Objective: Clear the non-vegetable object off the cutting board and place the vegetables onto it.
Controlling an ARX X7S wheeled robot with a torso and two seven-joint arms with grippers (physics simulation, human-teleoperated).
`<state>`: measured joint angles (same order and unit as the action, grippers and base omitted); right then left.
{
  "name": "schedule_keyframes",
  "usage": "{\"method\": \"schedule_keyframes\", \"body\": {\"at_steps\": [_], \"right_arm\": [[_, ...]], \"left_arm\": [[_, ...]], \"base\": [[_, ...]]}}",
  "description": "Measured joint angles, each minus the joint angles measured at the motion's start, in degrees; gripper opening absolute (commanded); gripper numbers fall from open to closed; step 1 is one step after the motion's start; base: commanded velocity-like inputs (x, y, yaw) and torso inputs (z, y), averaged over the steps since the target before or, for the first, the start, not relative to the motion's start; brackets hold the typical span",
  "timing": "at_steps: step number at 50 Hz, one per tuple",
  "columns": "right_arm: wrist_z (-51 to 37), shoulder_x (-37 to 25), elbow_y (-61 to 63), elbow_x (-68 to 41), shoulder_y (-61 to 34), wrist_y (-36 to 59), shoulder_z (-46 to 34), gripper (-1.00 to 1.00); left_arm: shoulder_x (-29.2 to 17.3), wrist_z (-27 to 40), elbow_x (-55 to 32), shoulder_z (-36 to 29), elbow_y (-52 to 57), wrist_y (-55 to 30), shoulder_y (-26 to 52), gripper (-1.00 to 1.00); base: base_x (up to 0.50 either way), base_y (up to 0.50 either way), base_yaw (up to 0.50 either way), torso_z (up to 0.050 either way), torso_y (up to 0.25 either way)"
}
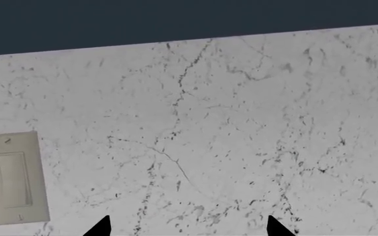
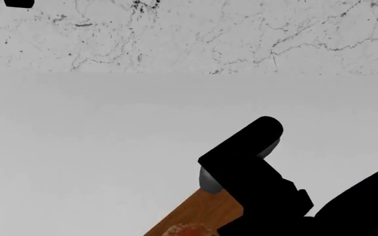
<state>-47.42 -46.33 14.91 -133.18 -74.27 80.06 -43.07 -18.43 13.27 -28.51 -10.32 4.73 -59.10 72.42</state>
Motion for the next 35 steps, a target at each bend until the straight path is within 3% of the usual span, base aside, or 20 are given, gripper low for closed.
{"method": "schedule_keyframes", "body": {"at_steps": [21,35], "right_arm": [[-3.3,-6.4,-0.2,-3.4,-8.2,-1.3,-0.3,-1.0],[0.1,-9.4,-4.5,3.8,-8.9,0.2,3.7,-1.0]], "left_arm": [[-0.2,0.4,-0.6,0.0,0.6,-0.1,0.1,1.0],[-0.1,0.6,-0.8,-0.4,0.6,-0.3,0.5,1.0]], "base": [[0.0,0.0,0.0,0.0,0.0],[0.0,0.0,0.0,0.0,0.0]]}}
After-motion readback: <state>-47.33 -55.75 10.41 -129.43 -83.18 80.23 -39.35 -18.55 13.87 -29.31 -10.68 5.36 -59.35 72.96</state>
